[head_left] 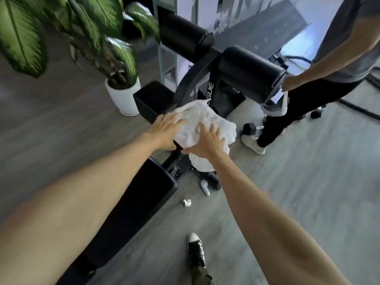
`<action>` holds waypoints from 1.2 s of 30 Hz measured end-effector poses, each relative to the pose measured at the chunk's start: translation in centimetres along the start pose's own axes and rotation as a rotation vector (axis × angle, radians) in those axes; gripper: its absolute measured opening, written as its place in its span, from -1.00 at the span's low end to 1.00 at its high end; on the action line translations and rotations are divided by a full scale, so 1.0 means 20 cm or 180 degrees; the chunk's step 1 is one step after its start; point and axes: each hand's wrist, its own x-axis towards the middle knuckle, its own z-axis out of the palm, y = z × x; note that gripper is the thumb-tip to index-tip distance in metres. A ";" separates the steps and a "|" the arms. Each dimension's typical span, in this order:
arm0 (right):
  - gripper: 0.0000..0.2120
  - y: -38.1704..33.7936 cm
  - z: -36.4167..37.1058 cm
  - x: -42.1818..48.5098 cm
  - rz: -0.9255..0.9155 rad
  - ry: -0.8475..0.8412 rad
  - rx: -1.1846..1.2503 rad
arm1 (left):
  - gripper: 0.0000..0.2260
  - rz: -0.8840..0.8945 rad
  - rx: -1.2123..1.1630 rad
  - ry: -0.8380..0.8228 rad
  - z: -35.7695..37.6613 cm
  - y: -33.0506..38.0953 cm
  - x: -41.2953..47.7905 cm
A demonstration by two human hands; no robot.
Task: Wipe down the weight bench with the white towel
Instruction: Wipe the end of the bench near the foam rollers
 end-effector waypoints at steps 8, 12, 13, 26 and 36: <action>0.49 0.00 0.18 0.14 0.0238 0.0181 -0.0490 | -0.12 -0.0076 -0.0417 0.0239 0.14 -0.01 0.19; 0.21 -0.02 0.22 0.20 0.0313 -0.0061 -0.0598 | -0.15 -0.0138 -0.0349 0.0108 0.22 0.00 0.27; 0.13 -0.01 0.22 0.22 0.0308 -0.0070 -0.0612 | -0.14 -0.0150 -0.0279 0.0093 0.23 0.00 0.28; -0.57 -0.18 0.21 -0.06 -0.0044 0.0035 -0.0129 | -0.53 -0.0478 -0.1161 0.0467 0.20 -0.04 -0.07; -0.55 -0.88 0.56 -0.59 -0.1226 -0.0889 0.0305 | -0.74 -0.2187 -0.1509 0.0644 0.26 -0.46 -1.13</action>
